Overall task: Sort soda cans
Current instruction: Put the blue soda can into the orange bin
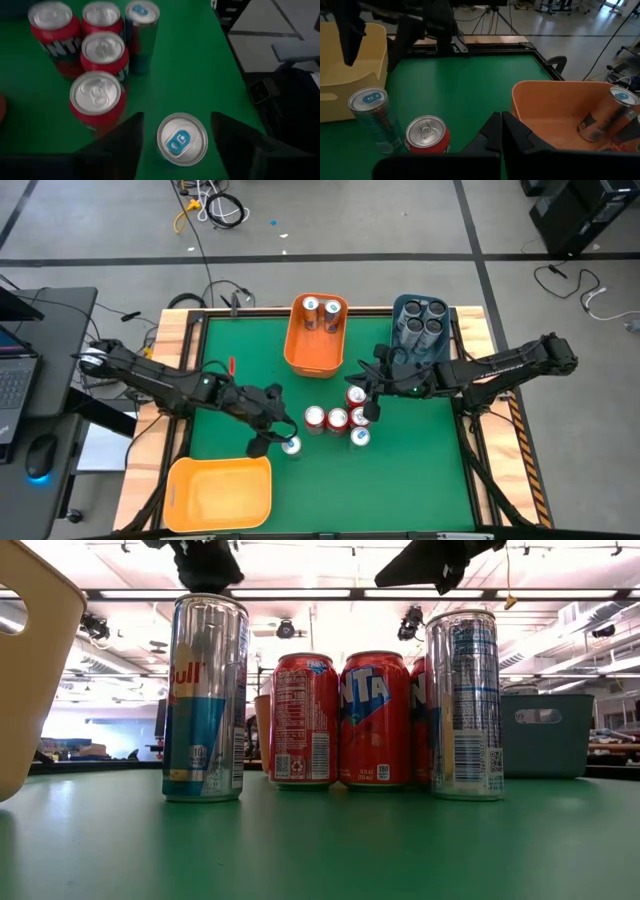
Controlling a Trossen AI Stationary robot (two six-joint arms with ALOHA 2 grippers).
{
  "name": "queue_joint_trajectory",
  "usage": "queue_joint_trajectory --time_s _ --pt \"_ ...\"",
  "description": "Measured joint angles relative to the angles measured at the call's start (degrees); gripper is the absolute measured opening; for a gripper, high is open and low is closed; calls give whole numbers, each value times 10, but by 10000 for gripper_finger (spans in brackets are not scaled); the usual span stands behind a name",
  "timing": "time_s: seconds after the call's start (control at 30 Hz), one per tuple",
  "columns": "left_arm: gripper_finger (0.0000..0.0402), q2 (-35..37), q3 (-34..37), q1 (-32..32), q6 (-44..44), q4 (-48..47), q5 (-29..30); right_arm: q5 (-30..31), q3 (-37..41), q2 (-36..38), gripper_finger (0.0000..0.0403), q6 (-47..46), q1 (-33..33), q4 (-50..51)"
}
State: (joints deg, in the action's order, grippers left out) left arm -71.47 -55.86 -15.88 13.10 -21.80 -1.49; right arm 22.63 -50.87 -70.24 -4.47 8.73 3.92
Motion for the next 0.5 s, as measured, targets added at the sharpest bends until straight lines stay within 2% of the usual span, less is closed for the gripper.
queue_joint_trajectory --time_s 0.1,0.23,0.5 --pt "277 -14 0 -2 22 0 -6 0 0 0 0 1 0 0" --pt "307 -31 0 -11 28 -2 -7 0 0 0 0 1 0 0" --pt "321 -43 0 -20 54 -3 -7 0 0 0 0 1 0 0"
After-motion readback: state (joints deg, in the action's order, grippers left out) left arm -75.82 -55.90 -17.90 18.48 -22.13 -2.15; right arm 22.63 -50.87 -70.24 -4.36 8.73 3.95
